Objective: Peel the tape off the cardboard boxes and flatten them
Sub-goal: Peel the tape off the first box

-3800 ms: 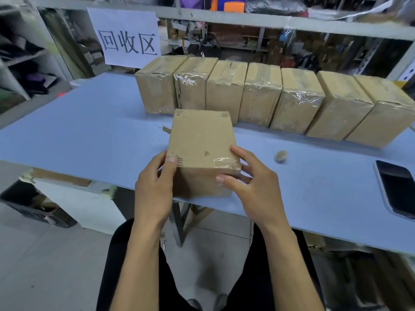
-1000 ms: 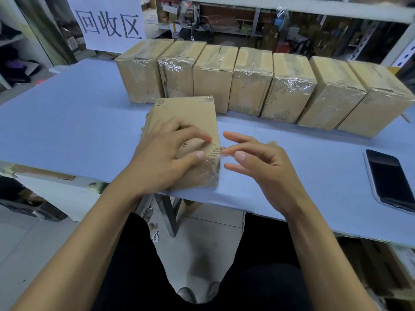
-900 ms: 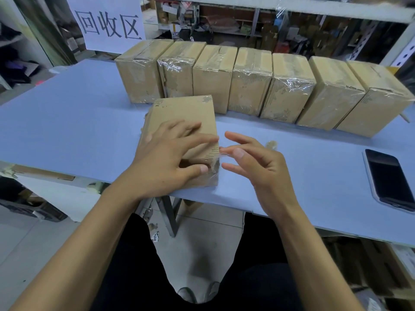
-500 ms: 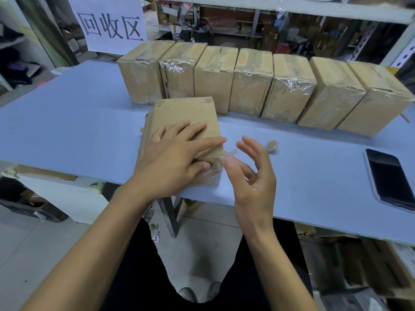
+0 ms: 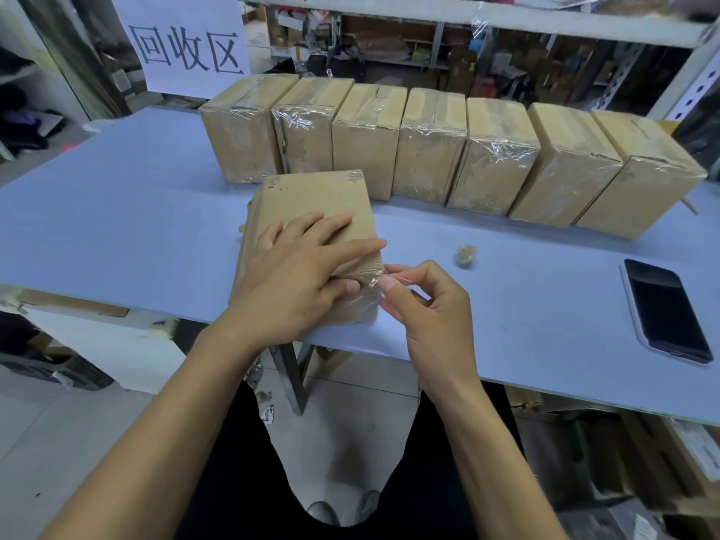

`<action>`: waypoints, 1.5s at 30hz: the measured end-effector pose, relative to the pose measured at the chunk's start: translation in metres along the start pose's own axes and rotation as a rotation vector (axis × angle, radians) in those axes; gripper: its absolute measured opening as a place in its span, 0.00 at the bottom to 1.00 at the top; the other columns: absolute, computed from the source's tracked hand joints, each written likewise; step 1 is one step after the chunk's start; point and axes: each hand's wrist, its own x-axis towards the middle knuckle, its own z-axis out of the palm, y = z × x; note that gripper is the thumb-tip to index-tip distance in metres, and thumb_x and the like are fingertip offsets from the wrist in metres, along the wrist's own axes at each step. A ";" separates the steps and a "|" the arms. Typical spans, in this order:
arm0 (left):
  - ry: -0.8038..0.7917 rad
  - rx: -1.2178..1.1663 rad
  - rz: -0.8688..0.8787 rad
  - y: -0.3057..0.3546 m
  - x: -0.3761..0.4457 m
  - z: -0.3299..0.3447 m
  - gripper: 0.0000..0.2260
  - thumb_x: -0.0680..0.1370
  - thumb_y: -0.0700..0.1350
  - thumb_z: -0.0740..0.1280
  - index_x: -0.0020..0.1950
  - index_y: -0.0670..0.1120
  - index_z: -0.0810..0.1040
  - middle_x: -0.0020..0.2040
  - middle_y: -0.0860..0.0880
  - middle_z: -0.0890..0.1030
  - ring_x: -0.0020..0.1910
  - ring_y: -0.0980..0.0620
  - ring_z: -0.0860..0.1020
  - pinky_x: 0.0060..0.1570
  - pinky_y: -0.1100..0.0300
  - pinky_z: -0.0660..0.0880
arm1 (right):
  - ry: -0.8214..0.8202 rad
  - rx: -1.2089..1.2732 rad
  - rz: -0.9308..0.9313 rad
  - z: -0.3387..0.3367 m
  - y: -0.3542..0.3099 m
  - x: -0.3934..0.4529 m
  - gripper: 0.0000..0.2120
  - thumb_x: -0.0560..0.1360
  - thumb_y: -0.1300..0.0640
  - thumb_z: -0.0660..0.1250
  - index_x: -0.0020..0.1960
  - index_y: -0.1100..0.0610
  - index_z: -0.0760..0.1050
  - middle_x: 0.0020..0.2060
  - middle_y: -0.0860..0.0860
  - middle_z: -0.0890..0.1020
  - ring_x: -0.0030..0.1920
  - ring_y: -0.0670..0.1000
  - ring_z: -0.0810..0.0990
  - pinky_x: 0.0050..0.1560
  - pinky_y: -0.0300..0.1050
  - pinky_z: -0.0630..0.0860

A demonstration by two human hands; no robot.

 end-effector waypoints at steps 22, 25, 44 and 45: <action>0.602 -0.922 -0.191 -0.004 -0.054 0.046 0.23 0.77 0.50 0.70 0.66 0.72 0.70 0.77 0.63 0.64 0.76 0.59 0.65 0.64 0.39 0.75 | -0.131 -0.373 -0.506 0.045 -0.009 0.006 0.03 0.74 0.59 0.73 0.43 0.56 0.80 0.52 0.41 0.84 0.67 0.42 0.75 0.76 0.56 0.59; 0.583 -0.936 -0.203 -0.003 -0.054 0.043 0.24 0.76 0.47 0.69 0.65 0.72 0.70 0.77 0.63 0.64 0.75 0.59 0.65 0.64 0.39 0.75 | -0.088 -0.277 -0.511 0.043 -0.008 0.004 0.03 0.74 0.63 0.74 0.43 0.59 0.81 0.50 0.44 0.86 0.65 0.42 0.78 0.66 0.44 0.74; 0.552 -0.929 -0.254 0.003 -0.054 0.042 0.28 0.81 0.37 0.67 0.68 0.70 0.68 0.75 0.60 0.68 0.74 0.60 0.66 0.62 0.52 0.76 | -0.218 0.146 -0.307 0.016 -0.018 0.008 0.08 0.72 0.68 0.68 0.45 0.57 0.78 0.53 0.52 0.86 0.62 0.52 0.81 0.65 0.48 0.76; 0.546 -0.920 -0.258 0.004 -0.054 0.041 0.28 0.81 0.38 0.67 0.67 0.71 0.67 0.75 0.61 0.68 0.74 0.61 0.66 0.62 0.51 0.77 | -0.224 0.105 -0.342 0.017 -0.017 0.007 0.08 0.73 0.68 0.67 0.47 0.57 0.77 0.54 0.52 0.85 0.63 0.52 0.81 0.65 0.49 0.75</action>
